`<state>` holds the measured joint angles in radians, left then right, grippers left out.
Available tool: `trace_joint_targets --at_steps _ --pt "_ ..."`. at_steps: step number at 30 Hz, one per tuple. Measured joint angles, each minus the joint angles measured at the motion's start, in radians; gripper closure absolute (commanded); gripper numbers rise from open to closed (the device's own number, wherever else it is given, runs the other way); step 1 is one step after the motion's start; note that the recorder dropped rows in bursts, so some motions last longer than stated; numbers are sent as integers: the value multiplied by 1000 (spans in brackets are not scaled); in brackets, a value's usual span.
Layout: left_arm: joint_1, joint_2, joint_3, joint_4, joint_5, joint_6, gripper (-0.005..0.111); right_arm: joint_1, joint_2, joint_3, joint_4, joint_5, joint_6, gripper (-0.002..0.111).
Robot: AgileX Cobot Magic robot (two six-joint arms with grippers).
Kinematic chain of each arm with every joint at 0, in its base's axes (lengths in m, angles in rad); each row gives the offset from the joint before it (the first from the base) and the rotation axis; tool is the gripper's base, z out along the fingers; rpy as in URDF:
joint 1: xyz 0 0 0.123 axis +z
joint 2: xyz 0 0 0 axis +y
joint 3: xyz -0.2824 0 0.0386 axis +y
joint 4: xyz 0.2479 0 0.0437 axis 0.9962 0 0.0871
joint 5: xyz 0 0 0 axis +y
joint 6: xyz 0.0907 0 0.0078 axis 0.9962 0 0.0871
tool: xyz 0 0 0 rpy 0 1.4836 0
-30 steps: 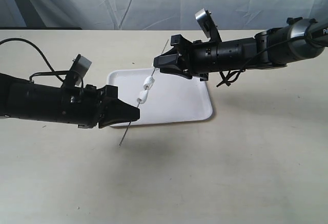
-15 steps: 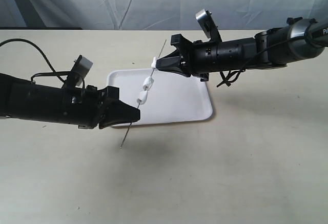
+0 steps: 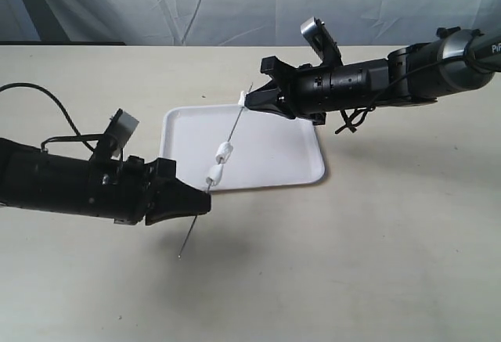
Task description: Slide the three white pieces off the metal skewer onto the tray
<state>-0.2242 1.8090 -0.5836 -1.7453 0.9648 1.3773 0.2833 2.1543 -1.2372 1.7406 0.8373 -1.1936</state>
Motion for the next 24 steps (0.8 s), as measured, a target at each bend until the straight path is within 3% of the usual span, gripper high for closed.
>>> trace_joint_targets --at_steps 14,24 --pt "0 0 175 1 176 59 107 0 2 0 0 -121 -2 106" --pt "0 -44 107 1 69 47 107 0 2 0 -58 -130 28 106"
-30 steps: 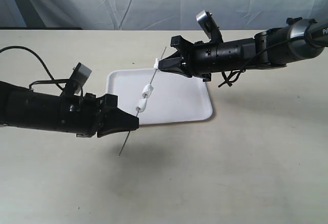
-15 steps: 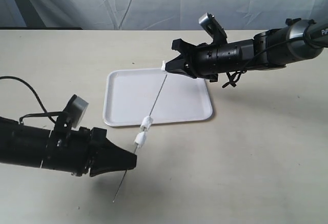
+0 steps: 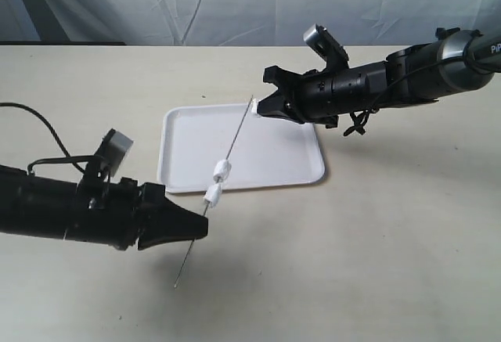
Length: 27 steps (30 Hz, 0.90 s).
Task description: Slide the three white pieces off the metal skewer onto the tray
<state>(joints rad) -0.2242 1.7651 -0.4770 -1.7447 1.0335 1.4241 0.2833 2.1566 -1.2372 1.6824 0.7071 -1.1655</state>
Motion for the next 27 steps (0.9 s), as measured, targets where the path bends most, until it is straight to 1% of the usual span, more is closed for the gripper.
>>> trace_joint_targets --at_steps 2,6,8,11,15,20,27 --pt "0 -14 -25 0 -26 -18 107 0 0 0 -7 1 5 101" --pt "0 -22 -96 0 -102 -56 107 0 0 0 -9 16 7 84" --pt "0 -22 -132 0 -138 -91 107 0 0 0 -9 34 11 80" --pt "0 -23 -184 0 -169 -134 107 0 0 0 -9 79 13 80" --pt "0 -23 -225 0 -170 -158 107 0 0 0 19 183 17 80" --pt "0 -23 -230 0 -170 -173 107 0 0 0 26 290 47 80" --pt "0 -18 -231 0 -170 -212 107 0 0 0 24 348 56 80"
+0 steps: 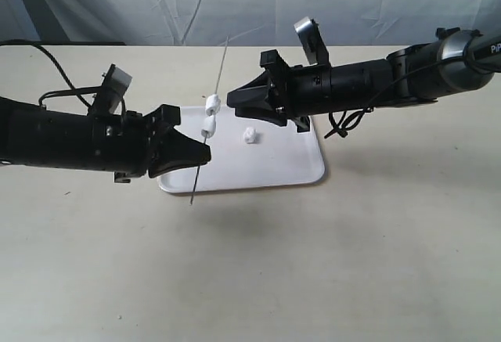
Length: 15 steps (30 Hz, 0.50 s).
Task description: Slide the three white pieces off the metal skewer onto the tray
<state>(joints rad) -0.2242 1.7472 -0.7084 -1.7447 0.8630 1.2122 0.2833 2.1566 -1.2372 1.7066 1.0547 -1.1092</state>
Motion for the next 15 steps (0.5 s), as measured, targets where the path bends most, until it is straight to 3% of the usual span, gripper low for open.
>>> trace_joint_targets --at_steps 15 --pt "0 82 -6 0 68 17 107 40 0 0 -57 -65 7 80"
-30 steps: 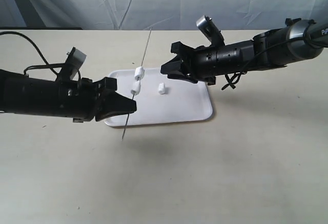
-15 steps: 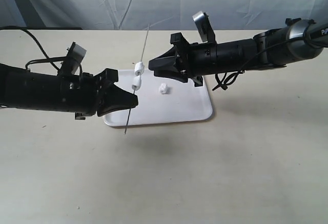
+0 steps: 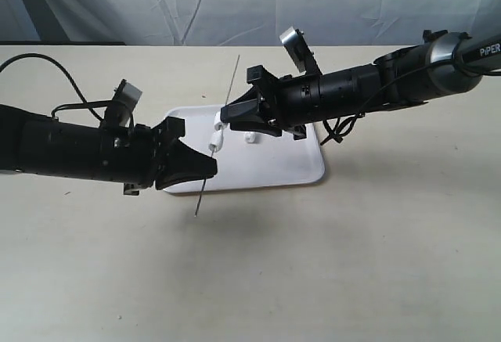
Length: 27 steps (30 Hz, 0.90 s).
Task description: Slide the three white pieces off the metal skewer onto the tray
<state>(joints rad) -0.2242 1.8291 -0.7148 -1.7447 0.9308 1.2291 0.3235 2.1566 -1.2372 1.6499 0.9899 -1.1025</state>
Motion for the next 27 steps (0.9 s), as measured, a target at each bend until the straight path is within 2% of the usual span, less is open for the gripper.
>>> trace_joint_targets --at_steps 16,19,22,27 --pt "0 0 0 0 0 0 107 15 0 0 -8 18 3 80" --pt "0 0 0 0 0 0 107 23 0 0 -8 4 3 89" --pt "0 0 0 0 -2 0 107 25 0 0 -8 4 3 107" --pt "0 0 0 0 -5 0 107 26 0 0 -8 2 5 109"
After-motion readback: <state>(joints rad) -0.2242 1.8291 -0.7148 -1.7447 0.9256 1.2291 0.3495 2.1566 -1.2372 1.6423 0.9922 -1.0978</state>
